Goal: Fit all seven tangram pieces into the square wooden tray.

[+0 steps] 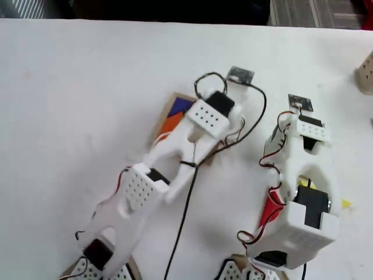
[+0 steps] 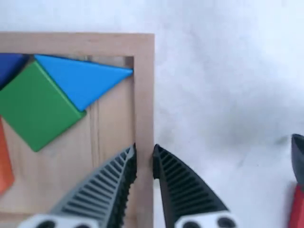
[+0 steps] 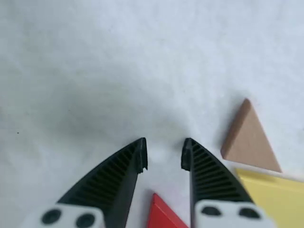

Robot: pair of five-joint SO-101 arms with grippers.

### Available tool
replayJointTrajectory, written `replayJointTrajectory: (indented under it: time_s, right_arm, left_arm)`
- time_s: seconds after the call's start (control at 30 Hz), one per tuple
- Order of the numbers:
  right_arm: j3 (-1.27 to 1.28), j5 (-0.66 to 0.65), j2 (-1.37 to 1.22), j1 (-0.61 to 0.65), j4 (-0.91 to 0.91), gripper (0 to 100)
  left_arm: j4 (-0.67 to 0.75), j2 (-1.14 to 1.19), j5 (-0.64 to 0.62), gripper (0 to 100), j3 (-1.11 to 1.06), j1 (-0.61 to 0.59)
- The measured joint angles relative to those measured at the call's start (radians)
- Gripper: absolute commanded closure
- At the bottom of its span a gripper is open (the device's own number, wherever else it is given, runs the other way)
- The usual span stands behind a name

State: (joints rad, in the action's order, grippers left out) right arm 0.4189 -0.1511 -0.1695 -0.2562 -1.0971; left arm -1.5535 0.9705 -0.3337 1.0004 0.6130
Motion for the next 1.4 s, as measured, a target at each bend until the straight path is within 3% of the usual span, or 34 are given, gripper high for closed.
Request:
replayJointTrajectory:
  time_s: [0.2, 0.67, 0.87, 0.93, 1.03, 1.27, 1.4]
  right_arm:
    - [0.0, 0.0, 0.0, 0.0, 0.011, 87.9]
    - [0.002, 0.0, 0.0, 0.0, 0.011, 87.9]
    - [0.002, 0.0, 0.0, 0.0, 0.011, 87.9]
    - [0.002, 0.0, 0.0, 0.0, 0.011, 87.9]
    - [0.002, 0.0, 0.0, 0.0, 0.011, 87.9]
    - [0.002, 0.0, 0.0, 0.0, 0.011, 87.9]
    - [0.002, 0.0, 0.0, 0.0, 0.011, 87.9]
  left_arm:
    - [-0.21, 0.0, 0.195, 98, 0.253, -0.002]
    - [-0.126, 0.201, 0.204, 96, 0.183, -0.002]
    - [-0.129, 0.279, 0.201, 67, 0.308, -0.003]
    - [-0.147, 0.301, 0.204, 62, 0.342, -0.003]
    - [-0.187, 0.316, 0.201, 65, 0.394, -0.005]
    - [-0.226, 0.328, 0.213, 84, 0.522, 0.003]
    - [-0.226, 0.328, 0.313, 83, 0.555, 0.02]
